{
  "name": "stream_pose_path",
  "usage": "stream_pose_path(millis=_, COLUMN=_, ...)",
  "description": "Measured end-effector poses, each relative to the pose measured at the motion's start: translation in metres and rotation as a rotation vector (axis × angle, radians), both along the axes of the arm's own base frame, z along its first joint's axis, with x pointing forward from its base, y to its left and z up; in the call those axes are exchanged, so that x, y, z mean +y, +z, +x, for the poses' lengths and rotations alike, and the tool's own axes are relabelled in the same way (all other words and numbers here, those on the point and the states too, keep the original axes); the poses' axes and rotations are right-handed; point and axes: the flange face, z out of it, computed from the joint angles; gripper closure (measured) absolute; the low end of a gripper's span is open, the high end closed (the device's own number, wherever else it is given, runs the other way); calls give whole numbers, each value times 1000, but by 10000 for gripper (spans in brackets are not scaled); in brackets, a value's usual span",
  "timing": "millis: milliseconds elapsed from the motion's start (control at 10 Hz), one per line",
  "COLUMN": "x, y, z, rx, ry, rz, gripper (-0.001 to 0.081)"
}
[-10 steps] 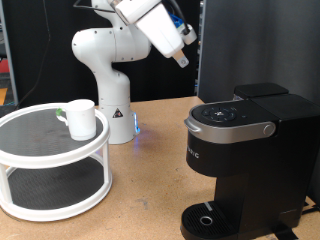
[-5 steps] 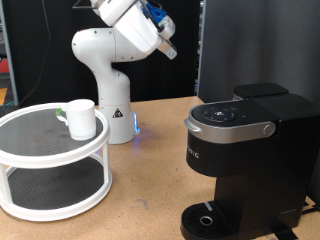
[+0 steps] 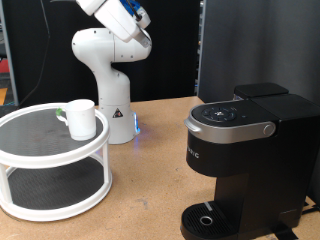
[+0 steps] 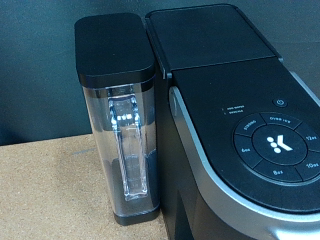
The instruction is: Make a cup of coffee with the keurig machine
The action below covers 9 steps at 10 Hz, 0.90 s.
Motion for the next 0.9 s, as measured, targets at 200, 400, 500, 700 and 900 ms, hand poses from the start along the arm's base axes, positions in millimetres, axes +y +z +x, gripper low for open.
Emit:
stream_pose_path(millis=200, x=-1, y=-2, z=2, rx=4, ry=-34, rz=11, gripper=804)
stream_pose_path(millis=400, x=-11, y=-8, z=-3, rx=17, ry=-126, rz=38, gripper=804)
stream_pose_path(millis=500, x=-20, y=-10, z=-12, rx=25, ry=-150, rz=45, gripper=804)
stream_pose_path(millis=700, x=-39, y=-10, z=-34, rx=28, ry=-132, rz=63, gripper=804)
stream_pose_path(millis=900, x=-59, y=-11, z=-58, rx=23, ry=-44, rz=66, gripper=804)
